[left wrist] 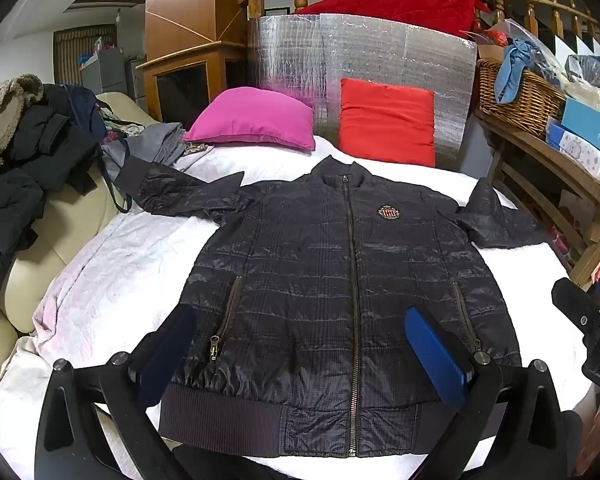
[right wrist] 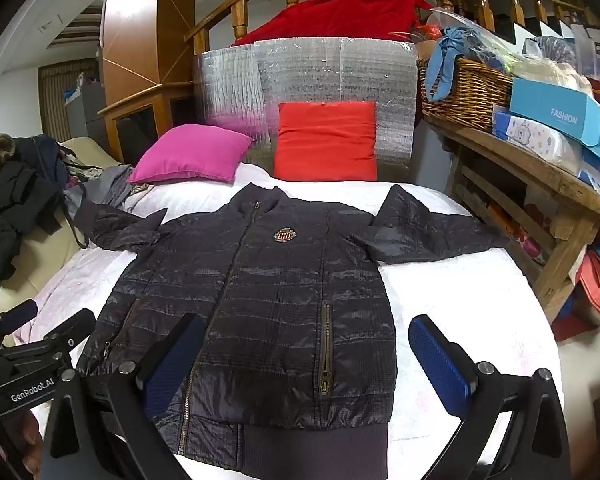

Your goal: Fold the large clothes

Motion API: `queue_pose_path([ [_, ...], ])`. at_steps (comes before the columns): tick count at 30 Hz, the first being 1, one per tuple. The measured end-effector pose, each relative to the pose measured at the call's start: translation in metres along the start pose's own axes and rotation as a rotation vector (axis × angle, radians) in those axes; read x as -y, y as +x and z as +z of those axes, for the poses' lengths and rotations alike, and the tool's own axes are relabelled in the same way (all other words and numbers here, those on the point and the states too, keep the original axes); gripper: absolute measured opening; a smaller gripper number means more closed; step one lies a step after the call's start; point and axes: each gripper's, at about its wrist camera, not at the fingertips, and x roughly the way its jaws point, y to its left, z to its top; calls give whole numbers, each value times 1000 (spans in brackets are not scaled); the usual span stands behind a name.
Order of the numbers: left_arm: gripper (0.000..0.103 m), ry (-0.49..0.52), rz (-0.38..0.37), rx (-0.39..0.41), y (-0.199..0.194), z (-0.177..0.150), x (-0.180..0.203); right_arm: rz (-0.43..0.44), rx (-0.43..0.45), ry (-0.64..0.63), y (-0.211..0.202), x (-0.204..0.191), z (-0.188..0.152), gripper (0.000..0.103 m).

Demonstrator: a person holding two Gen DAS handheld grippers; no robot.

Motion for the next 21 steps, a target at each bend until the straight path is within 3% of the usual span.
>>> queue_pose_path([
  [11, 103, -5, -4, -1, 0, -1, -1, 21, 12, 32, -2, 0, 1, 103],
  [21, 103, -12, -13, -11, 3, -1, -3, -7, -36, -32, 4, 0, 0, 103],
])
